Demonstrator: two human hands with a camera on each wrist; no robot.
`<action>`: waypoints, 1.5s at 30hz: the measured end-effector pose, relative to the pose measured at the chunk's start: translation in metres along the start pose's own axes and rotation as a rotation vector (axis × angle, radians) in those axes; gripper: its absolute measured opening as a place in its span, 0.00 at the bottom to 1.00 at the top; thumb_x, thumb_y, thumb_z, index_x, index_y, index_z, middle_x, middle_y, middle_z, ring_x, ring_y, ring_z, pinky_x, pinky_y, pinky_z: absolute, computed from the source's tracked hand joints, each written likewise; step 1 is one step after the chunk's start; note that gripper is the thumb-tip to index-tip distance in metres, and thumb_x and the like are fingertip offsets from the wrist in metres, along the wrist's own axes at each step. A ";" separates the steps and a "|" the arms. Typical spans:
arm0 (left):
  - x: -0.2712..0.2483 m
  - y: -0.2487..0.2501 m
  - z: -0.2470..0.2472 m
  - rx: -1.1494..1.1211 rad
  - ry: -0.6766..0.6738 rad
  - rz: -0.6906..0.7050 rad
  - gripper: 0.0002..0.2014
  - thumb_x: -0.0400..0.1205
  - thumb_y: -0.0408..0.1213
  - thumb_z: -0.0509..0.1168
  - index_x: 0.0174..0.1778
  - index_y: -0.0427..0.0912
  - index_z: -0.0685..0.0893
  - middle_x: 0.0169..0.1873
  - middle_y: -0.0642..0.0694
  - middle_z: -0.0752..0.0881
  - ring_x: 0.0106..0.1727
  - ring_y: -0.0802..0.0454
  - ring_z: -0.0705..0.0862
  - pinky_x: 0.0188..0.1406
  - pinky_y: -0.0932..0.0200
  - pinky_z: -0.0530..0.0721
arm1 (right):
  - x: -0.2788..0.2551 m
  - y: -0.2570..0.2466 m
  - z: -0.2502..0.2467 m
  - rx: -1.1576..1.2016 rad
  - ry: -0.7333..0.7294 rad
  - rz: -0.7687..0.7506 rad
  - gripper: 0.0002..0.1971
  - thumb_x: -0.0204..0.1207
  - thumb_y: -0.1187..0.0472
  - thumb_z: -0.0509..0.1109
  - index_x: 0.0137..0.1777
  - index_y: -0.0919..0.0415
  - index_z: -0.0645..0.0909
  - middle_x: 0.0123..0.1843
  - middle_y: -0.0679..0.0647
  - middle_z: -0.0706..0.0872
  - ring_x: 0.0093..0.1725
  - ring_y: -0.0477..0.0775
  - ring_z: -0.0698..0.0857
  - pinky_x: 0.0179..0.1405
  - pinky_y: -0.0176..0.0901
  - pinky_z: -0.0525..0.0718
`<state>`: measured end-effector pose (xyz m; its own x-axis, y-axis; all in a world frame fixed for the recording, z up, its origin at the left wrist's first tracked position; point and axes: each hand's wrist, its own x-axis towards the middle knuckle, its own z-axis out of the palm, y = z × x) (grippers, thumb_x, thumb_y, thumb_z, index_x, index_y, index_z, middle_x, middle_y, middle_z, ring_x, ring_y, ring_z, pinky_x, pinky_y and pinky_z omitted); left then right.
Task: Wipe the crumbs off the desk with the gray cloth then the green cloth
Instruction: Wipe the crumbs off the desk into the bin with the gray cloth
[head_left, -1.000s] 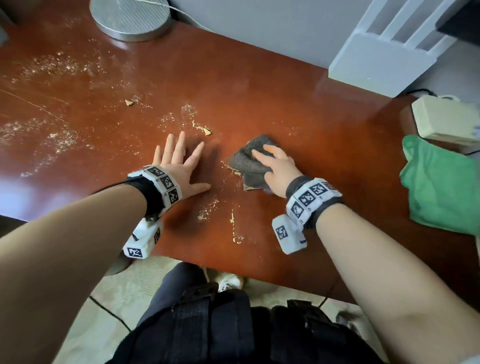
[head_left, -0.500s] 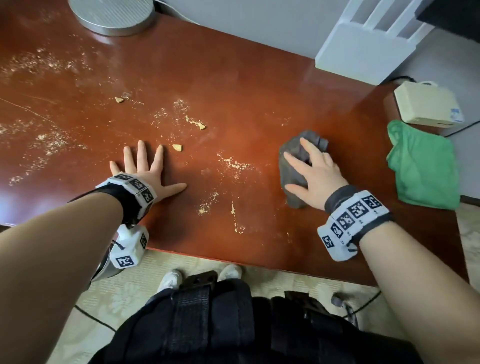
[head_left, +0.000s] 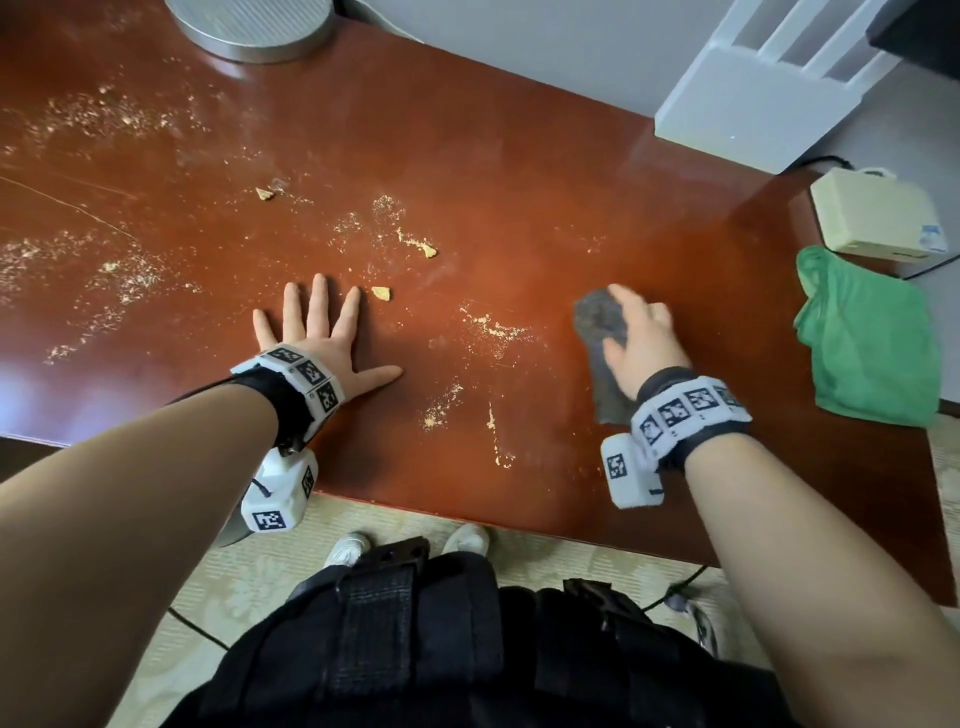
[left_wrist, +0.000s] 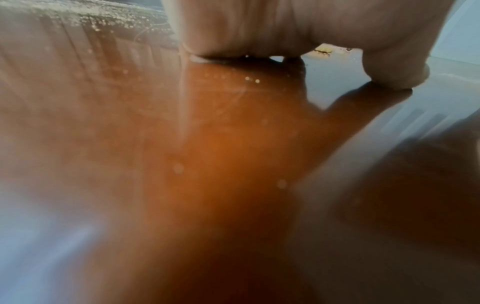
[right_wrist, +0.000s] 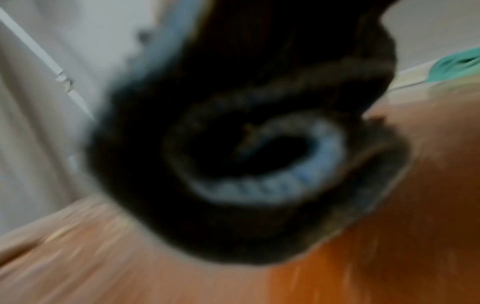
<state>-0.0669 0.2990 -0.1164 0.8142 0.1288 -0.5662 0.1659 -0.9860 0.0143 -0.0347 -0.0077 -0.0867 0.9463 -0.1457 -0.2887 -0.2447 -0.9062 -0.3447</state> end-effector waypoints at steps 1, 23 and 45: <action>0.000 0.001 0.001 -0.006 0.003 -0.003 0.52 0.68 0.78 0.47 0.80 0.56 0.31 0.80 0.47 0.30 0.81 0.40 0.33 0.78 0.32 0.40 | 0.004 0.008 -0.013 0.005 0.099 0.032 0.31 0.80 0.65 0.61 0.80 0.46 0.58 0.73 0.61 0.65 0.64 0.66 0.77 0.63 0.56 0.78; 0.001 0.024 0.002 0.022 -0.008 -0.077 0.53 0.68 0.78 0.47 0.80 0.52 0.32 0.80 0.46 0.31 0.81 0.38 0.34 0.77 0.32 0.42 | 0.022 -0.007 0.019 -0.246 -0.098 -0.099 0.28 0.84 0.61 0.56 0.82 0.52 0.53 0.77 0.61 0.56 0.69 0.66 0.65 0.65 0.52 0.72; 0.002 0.046 0.001 0.069 -0.066 -0.121 0.57 0.66 0.80 0.48 0.79 0.50 0.27 0.79 0.44 0.29 0.81 0.38 0.35 0.78 0.33 0.43 | 0.044 -0.010 0.002 -0.142 -0.206 -0.397 0.27 0.80 0.67 0.57 0.80 0.57 0.60 0.76 0.61 0.62 0.72 0.60 0.67 0.69 0.39 0.65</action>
<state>-0.0577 0.2534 -0.1177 0.7521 0.2420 -0.6130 0.2198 -0.9690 -0.1129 0.0095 -0.0044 -0.0975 0.8957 0.2923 -0.3352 0.1731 -0.9233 -0.3428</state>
